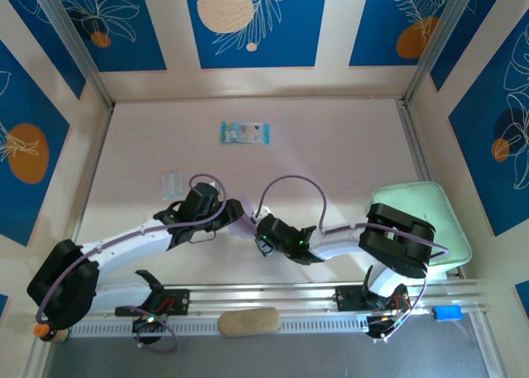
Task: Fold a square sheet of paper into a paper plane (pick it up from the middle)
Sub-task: Perform the fourth fold on the wing at the bottom-center of the table.
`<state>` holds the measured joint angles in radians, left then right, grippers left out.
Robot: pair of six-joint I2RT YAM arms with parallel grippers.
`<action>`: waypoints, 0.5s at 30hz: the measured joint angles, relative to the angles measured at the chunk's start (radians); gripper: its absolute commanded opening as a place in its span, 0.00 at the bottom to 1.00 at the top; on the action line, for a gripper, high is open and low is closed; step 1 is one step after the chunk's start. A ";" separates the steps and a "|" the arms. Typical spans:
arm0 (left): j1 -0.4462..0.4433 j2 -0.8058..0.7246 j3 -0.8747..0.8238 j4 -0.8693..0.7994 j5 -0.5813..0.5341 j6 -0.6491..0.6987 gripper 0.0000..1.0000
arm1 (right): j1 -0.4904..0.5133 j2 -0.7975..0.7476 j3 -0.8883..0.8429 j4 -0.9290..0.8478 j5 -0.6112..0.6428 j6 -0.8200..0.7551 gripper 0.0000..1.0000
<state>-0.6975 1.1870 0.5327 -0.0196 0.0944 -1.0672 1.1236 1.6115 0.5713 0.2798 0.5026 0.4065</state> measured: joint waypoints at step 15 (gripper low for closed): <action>0.002 0.047 -0.026 0.045 0.010 -0.027 0.27 | -0.049 -0.014 -0.031 0.052 -0.112 0.104 0.10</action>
<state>-0.6960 1.2335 0.5072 0.0254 0.1043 -1.0943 1.0744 1.5974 0.5407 0.3321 0.3904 0.5102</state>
